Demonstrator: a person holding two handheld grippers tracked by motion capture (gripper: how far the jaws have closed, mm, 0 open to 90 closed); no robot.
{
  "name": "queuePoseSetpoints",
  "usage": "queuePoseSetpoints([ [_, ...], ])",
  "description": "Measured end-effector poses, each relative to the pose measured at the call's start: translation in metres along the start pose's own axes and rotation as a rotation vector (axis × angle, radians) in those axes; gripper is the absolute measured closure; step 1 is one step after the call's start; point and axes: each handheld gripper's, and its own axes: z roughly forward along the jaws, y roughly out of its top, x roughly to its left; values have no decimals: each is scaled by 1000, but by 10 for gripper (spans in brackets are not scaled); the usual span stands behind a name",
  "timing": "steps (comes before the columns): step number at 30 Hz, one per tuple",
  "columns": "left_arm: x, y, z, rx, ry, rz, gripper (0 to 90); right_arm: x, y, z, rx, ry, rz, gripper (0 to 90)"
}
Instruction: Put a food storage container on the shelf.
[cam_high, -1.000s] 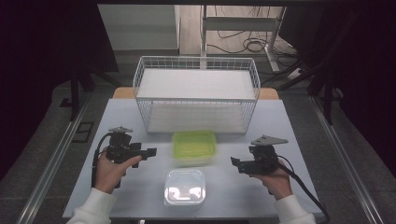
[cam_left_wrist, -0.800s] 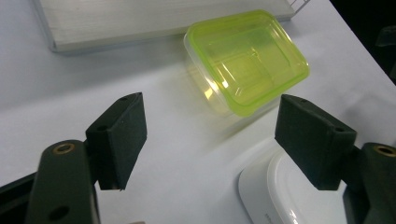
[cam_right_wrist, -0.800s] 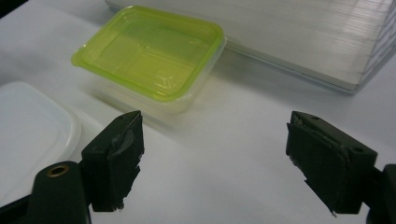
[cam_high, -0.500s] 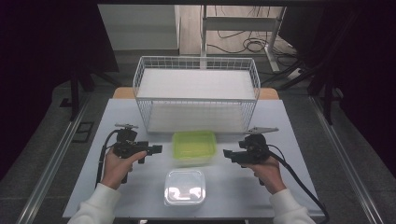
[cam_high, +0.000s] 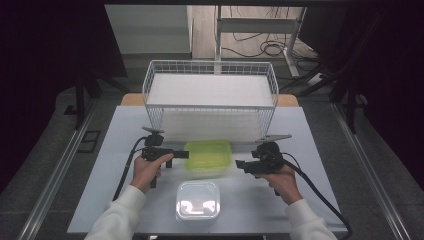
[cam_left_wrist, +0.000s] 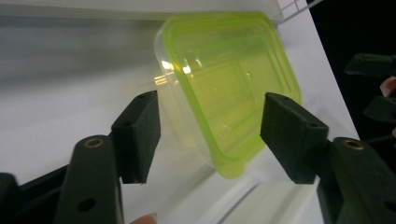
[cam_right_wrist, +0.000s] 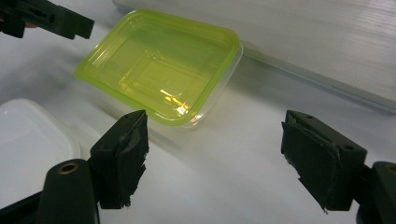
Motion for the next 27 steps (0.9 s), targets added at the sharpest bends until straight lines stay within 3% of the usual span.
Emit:
queuePoseSetpoints([
  [4,6,1,6,22,11,-11,397,-3,3,4,-2,10,8,242],
  [8,7,1,11,14,-22,-37,430,-1,8,13,6,30,0,257],
  [20,11,1,15,34,-21,-31,502,-12,19,50,34,72,116,337],
  [27,14,1,19,44,-36,-52,514,-23,20,66,49,84,181,387],
])
